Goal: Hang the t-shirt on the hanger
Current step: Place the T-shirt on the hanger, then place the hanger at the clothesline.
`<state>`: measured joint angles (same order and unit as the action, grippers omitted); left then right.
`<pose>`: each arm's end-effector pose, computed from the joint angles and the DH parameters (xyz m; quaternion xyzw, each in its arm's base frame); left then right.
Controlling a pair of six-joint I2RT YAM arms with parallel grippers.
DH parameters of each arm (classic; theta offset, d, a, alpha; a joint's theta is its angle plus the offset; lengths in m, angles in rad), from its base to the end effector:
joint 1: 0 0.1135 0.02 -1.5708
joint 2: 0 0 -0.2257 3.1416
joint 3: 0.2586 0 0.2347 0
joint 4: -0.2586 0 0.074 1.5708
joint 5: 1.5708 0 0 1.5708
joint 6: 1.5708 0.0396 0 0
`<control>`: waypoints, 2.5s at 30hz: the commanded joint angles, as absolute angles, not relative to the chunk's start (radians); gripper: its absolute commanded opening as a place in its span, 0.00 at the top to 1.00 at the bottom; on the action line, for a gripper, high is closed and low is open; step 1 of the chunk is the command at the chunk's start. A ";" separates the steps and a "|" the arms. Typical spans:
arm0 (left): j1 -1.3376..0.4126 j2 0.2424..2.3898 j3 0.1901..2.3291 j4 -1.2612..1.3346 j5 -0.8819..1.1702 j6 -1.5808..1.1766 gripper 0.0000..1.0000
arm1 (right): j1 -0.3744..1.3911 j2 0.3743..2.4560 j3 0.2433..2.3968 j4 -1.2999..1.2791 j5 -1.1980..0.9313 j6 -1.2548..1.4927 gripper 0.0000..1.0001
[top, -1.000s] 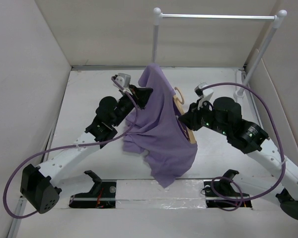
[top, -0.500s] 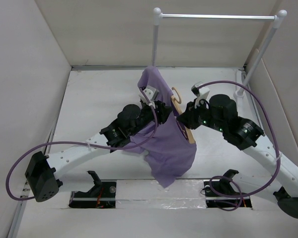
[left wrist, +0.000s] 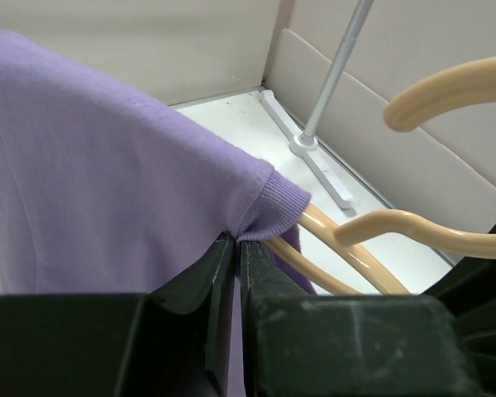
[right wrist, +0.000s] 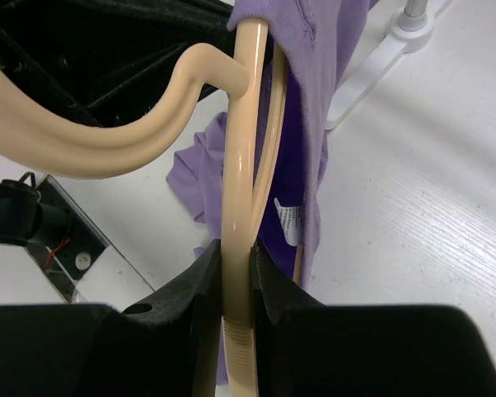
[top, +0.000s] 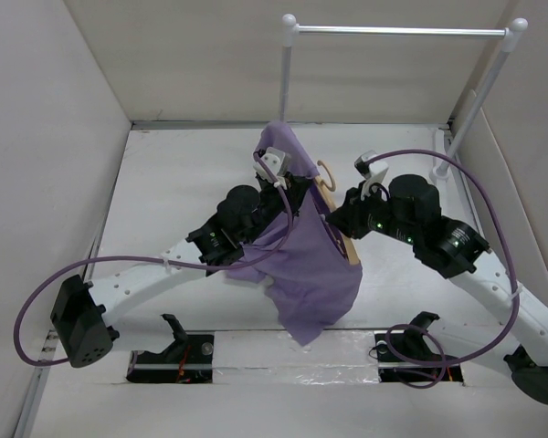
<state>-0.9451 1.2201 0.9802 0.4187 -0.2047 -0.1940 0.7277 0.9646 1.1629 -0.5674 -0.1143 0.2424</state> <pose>0.1752 -0.2288 0.3499 0.1610 0.6221 -0.3565 0.6782 0.1521 0.1416 0.3616 -0.2292 0.7916 0.3048 0.4773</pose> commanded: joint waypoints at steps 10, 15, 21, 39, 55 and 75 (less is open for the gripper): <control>-0.893 1.129 1.061 0.459 -0.384 -0.163 1.00 | 0.724 0.914 1.131 -0.506 -0.133 0.253 1.00; -0.801 1.143 1.123 0.402 -0.342 -0.183 1.00 | 0.750 0.908 1.129 -0.561 -0.117 0.258 1.00; -0.761 1.161 1.213 0.381 -0.262 -0.183 1.00 | 0.781 0.940 1.380 -0.649 -0.042 0.236 1.00; -0.761 1.288 1.625 0.241 -0.086 -0.216 1.00 | 0.805 1.097 1.859 -0.847 -0.066 0.215 1.00; -0.761 1.312 1.462 0.284 -0.155 -0.275 0.61 | 0.657 1.089 1.876 -0.845 0.008 0.195 1.00; -0.827 0.944 0.921 0.416 -0.063 -0.486 0.76 | 0.152 1.162 1.753 -0.693 -0.126 0.212 1.00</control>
